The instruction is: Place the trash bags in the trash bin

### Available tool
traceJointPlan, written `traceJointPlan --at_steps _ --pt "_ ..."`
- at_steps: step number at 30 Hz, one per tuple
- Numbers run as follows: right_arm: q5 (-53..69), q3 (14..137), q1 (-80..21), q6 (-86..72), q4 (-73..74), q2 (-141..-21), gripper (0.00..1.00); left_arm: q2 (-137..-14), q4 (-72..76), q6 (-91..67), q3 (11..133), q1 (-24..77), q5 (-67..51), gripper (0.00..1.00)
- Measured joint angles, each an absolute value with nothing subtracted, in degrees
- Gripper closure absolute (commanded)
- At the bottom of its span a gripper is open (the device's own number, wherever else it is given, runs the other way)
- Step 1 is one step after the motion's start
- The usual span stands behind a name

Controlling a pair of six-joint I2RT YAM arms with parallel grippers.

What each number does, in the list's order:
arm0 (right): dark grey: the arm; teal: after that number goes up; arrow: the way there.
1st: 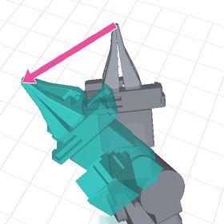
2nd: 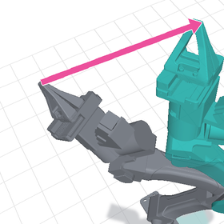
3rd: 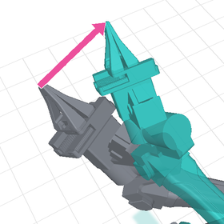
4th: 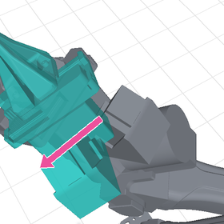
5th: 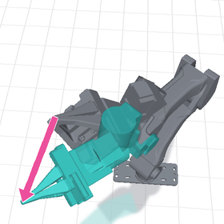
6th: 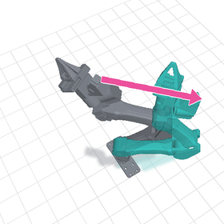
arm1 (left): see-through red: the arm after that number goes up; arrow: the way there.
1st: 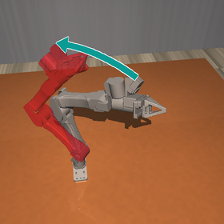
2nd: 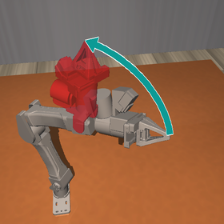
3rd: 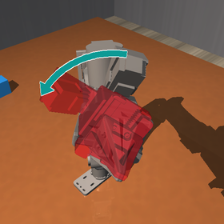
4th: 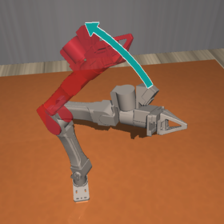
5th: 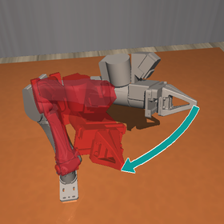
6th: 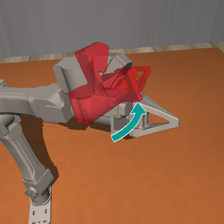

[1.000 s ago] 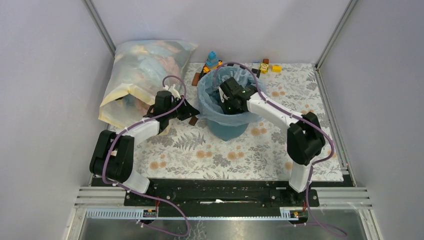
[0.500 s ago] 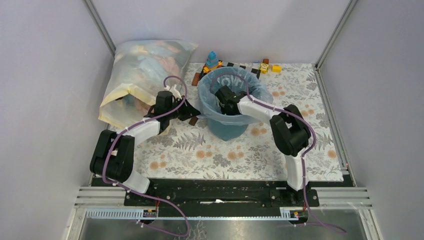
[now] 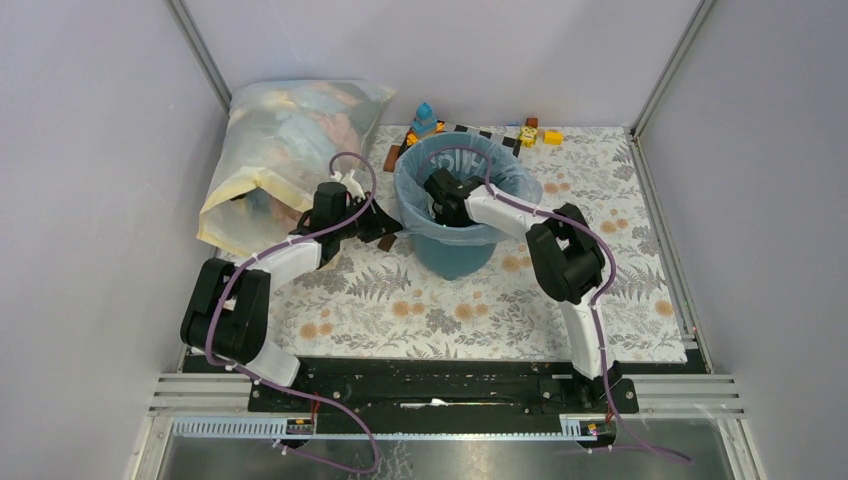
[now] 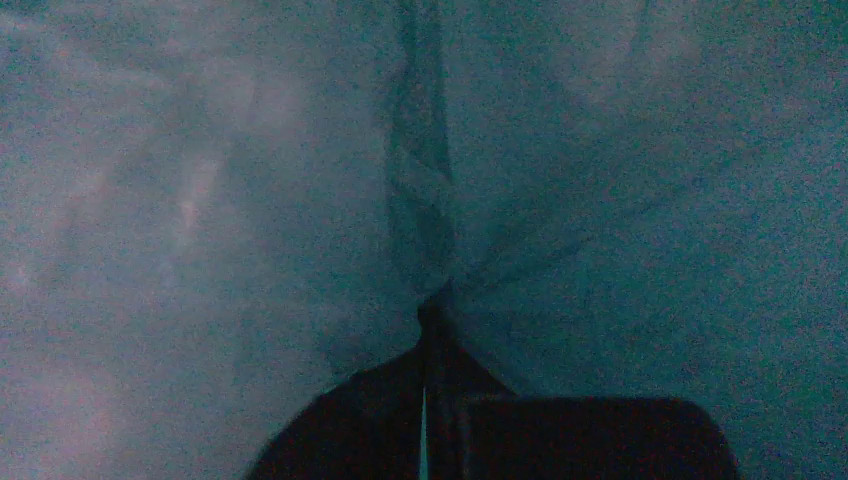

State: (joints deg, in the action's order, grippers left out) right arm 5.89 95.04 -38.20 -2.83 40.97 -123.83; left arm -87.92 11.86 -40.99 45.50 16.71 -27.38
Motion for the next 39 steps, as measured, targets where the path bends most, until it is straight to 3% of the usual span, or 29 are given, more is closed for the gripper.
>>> traceJointPlan --at_steps 19,26,31,35,39 --pt "3.88 91.31 -38.26 -4.38 39.86 -111.07 1.0 -87.92 10.94 -40.77 45.5 16.71 -27.33 1.0" --pt "1.08 96.68 -38.26 -5.02 39.99 -109.08 0.95 -87.72 10.24 -40.47 45.5 16.71 -27.03 0.82" --pt "-0.14 101.19 -38.26 -4.86 39.97 -104.97 0.74 -86.0 9.04 -40.07 45.5 16.71 -26.0 0.73" --pt "1.61 103.07 -38.26 -3.31 39.94 -99.5 0.41 -83.02 8.62 -40.14 45.47 16.71 -24.88 0.66" --pt "4.93 103.33 -38.48 -1.74 40.1 -94.65 0.19 -79.02 8.43 -40.29 45.21 16.71 -23.51 0.56"
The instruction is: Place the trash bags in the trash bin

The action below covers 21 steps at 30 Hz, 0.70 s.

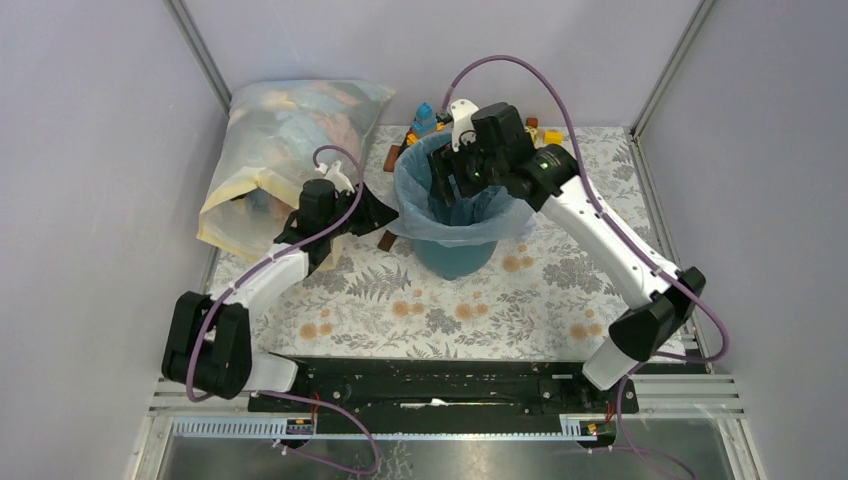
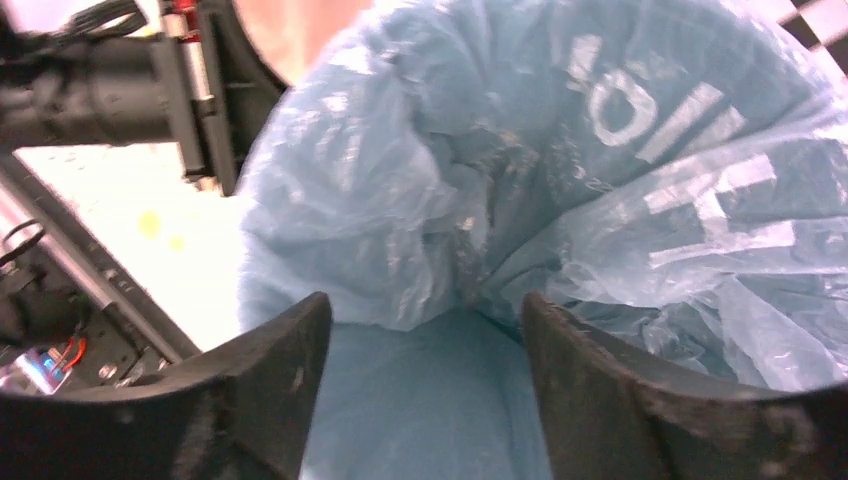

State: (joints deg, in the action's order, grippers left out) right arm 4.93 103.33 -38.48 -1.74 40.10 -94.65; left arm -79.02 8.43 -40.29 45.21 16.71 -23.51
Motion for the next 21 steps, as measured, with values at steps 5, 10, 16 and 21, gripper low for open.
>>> traceJointPlan --at_steps 5,10,16,21 --pt "12.32 102.89 -39.33 0.4 40.23 -90.17 0.15 -73.71 7.57 -40.51 44.01 16.71 -20.97 0.45" --pt "16.6 102.1 -42.0 2.63 40.82 -87.94 0.2 -69.32 5.39 -40.53 42.59 16.73 -17.69 0.43" --pt "13.96 102.1 -46.46 5.39 43.94 -90.39 0.24 -68.49 3.07 -40.29 42.59 16.73 -15.09 0.43" --pt "9.3 101.97 -47.66 6.48 45.6 -94.35 0.36 -69.87 3.01 -40.1 41.69 16.73 -14.9 0.43"
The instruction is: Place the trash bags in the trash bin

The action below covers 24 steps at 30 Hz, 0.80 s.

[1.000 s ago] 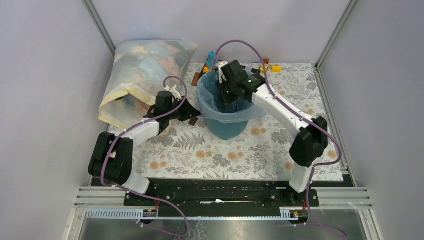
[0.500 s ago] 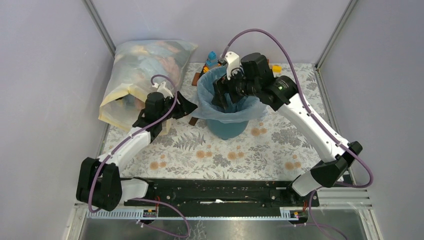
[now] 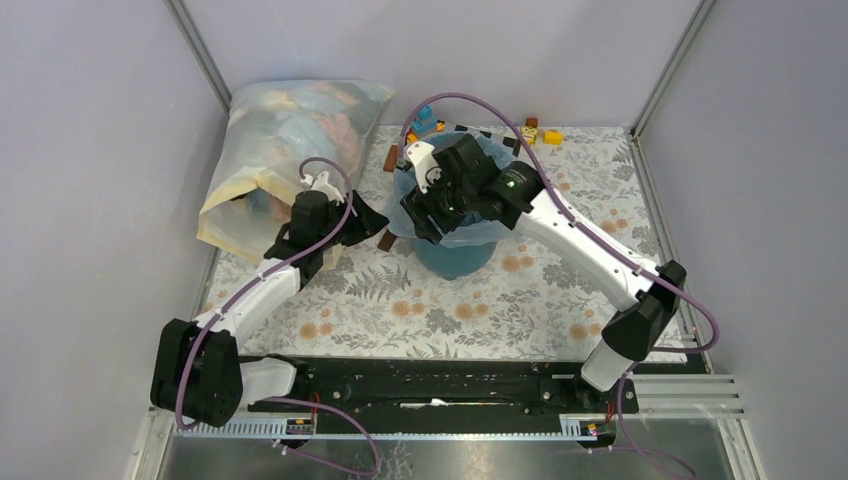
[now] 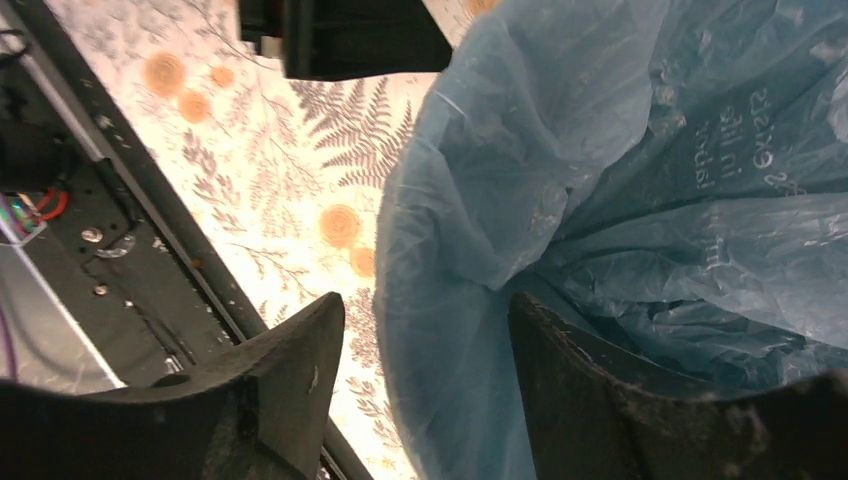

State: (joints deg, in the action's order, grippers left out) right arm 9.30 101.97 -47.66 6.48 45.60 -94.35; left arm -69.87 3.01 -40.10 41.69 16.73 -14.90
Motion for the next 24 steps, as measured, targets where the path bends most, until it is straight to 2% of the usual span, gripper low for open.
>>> traceJointPlan --at_steps 4,9,13,17,24 --pt "5.65 101.97 -48.23 7.2 47.11 -96.82 0.55 -69.67 3.07 -40.05 39.7 16.73 -14.61 0.43" --pt "2.04 101.97 -48.66 7.33 48.29 -98.17 0.66 -66.0 2.74 -39.88 38.52 16.73 -13.56 0.43" --pt "-0.91 101.97 -48.93 7.51 47.66 -98.13 0.8 -62.46 2.96 -39.9 38.5 16.73 -12.58 0.42" --pt "-4.6 101.38 -49.1 7.55 46.17 -97.84 0.86 -59.92 3.25 -39.92 38.02 16.73 -11.55 0.41" --pt "-12.78 98.91 -49.1 7.51 46.04 -97.43 0.89 -57.52 3.09 -39.99 36.91 16.73 -10.59 0.41"
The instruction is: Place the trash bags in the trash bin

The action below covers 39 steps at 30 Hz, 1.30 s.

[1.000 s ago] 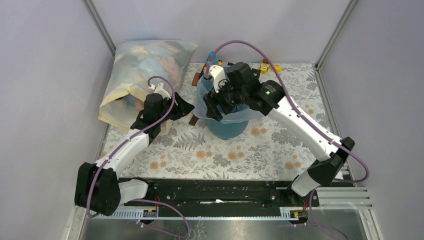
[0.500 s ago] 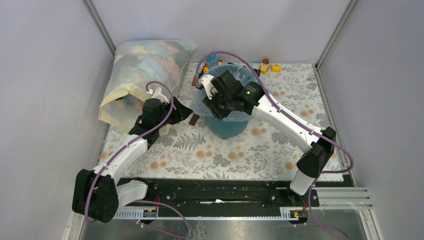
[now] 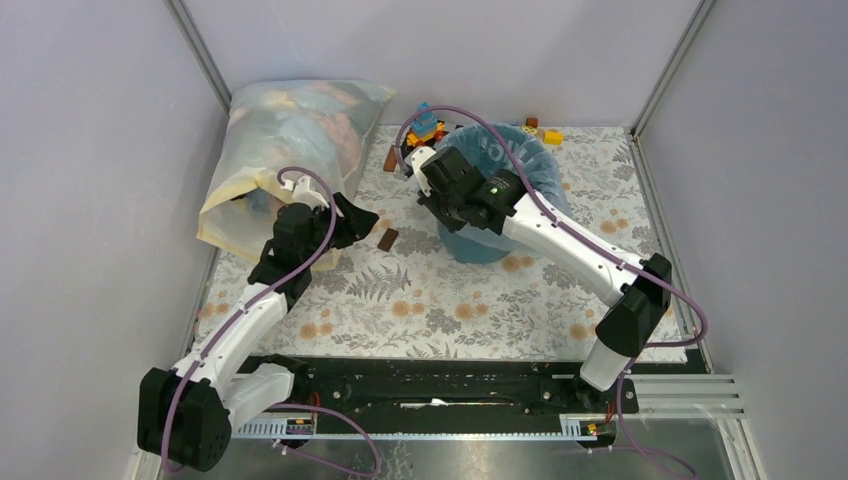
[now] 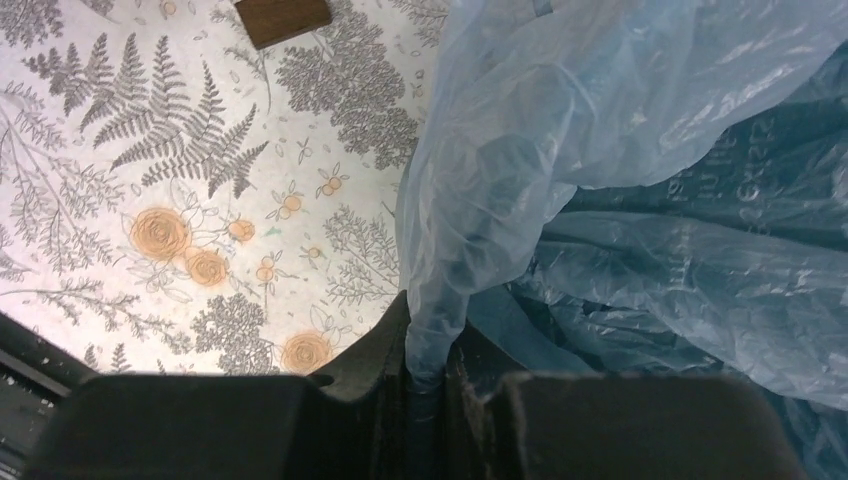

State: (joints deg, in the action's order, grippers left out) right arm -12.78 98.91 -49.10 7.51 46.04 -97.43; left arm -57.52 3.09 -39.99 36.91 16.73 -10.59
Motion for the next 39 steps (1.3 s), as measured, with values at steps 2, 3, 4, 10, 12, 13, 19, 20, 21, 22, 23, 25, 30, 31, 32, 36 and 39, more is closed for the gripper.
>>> traceJointPlan --at_steps 2,3,4,10,12,13,19,20,21,22,23,25,30,31,32,36,39 --pt "-14.0 98.48 -49.08 7.64 45.6 -97.43 0.87 -57.34 3.16 -40.1 36.88 16.73 -10.39 0.41" --pt "-14.09 98.39 -49.06 7.75 45.54 -97.45 0.86 -57.32 3.16 -40.12 36.88 16.73 -10.33 0.4" --pt "-13.89 98.39 -49.08 7.99 45.45 -97.49 0.86 -57.3 3.14 -40.14 36.88 16.73 -10.26 0.4" --pt "-11.18 103.0 -48.99 10.31 45.63 -101.41 0.85 -57.17 3.07 -40.36 36.84 16.73 -10.22 0.4" --pt "-10.17 105.71 -48.95 10.85 45.78 -103.48 0.84 -56.88 3.01 -40.34 36.84 16.73 -10.2 0.4" --pt "-9.28 107.2 -48.95 11.09 45.84 -104.57 0.83 -56.64 2.9 -40.29 36.84 16.73 -10.13 0.39" --pt "-4.08 111.28 -49.1 11.7 46.26 -107.22 0.62 -55.46 2.52 -39.53 36.32 16.73 -9.43 0.39" --pt "-3.25 111.44 -49.17 11.86 46.48 -107.22 0.5 -55.44 2.5 -39.44 36.18 16.73 -9.28 0.39" --pt "-2.44 111.7 -49.28 12.05 46.65 -107.22 0.4 -55.46 2.5 -39.35 36.07 16.73 -9.15 0.39" --pt "-1.87 111.87 -49.41 11.99 46.78 -107.22 0.32 -55.44 2.5 -39.24 35.97 16.73 -9.06 0.39" --pt "-1.76 112.01 -49.56 11.94 46.98 -107.22 0.25 -55.46 2.46 -39.24 35.94 16.73 -8.99 0.39" --pt "-1.61 112.03 -50.02 12.14 47.35 -107.09 0.19 -55.59 2.55 -39.22 35.94 16.73 -8.97 0.39" --pt "-2.61 111.83 -50.37 11.66 47.44 -105.23 0.12 -56.34 2.63 -39.24 35.94 16.73 -8.99 0.39" --pt "-3.29 111.55 -50.37 11.49 47.0 -104.12 0.1 -56.38 2.63 -39.24 35.94 16.73 -8.99 0.38" --pt "-4.23 110.8 -50.37 11.14 46.26 -102.5 0.07 -56.38 2.61 -39.22 35.94 16.73 -8.99 0.38" --pt "-10.5 104.31 -50.37 10.09 40.6 -92.58 0.0 -56.38 2.61 -38.85 35.94 16.73 -8.95 0.38" --pt "-16.1 97.82 -50.19 9.65 35.22 -84.99 0.0 -56.38 2.61 -38.57 35.94 16.73 -8.95 0.38"
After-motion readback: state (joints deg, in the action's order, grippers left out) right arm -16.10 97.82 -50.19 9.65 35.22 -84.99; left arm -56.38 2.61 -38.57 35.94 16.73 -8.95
